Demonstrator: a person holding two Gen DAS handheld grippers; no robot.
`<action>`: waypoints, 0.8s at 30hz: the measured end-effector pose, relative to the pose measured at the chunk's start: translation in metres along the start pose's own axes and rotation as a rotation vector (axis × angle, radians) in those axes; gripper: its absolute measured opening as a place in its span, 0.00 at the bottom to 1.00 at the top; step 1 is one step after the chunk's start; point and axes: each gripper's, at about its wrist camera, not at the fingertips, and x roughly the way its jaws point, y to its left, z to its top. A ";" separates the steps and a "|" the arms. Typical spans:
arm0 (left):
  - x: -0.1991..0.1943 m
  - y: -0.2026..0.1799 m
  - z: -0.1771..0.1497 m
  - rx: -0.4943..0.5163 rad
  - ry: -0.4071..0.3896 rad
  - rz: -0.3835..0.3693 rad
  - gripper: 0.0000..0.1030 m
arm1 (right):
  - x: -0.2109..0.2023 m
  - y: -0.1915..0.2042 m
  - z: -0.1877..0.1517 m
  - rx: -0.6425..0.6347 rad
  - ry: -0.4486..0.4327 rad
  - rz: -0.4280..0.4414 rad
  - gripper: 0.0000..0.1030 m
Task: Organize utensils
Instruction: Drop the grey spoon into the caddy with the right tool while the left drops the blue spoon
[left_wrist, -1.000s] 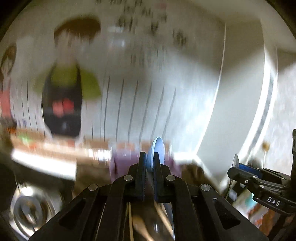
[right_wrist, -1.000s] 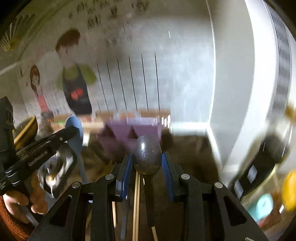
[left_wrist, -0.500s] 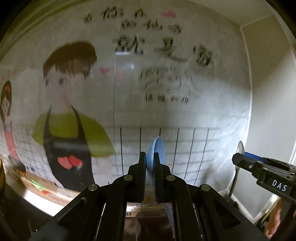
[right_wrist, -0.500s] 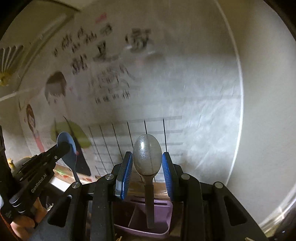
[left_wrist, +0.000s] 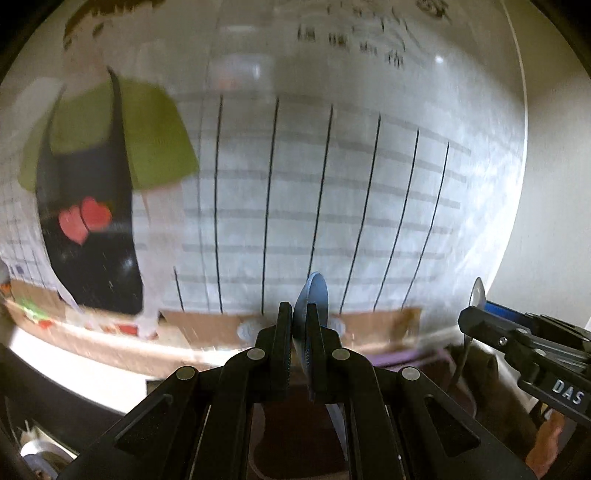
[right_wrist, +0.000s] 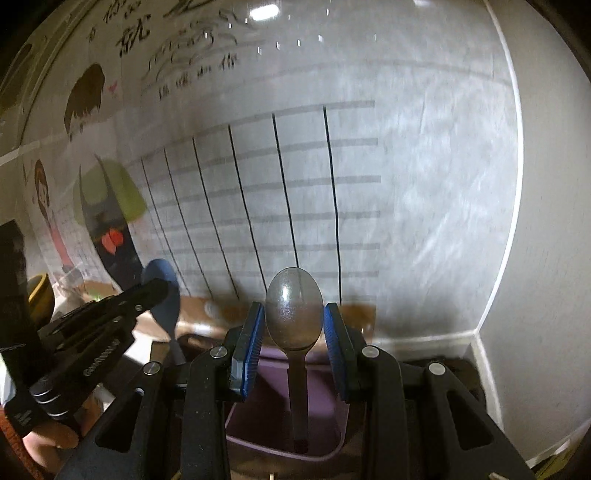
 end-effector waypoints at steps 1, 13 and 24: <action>0.002 -0.001 -0.002 -0.001 0.009 -0.002 0.06 | 0.001 0.001 -0.003 -0.003 0.008 0.000 0.29; -0.023 0.006 0.002 -0.063 0.058 -0.053 0.27 | -0.016 0.005 -0.024 -0.072 0.086 -0.035 0.47; -0.123 0.012 -0.048 -0.036 0.162 0.010 0.31 | -0.101 0.020 -0.066 -0.146 0.092 -0.137 0.62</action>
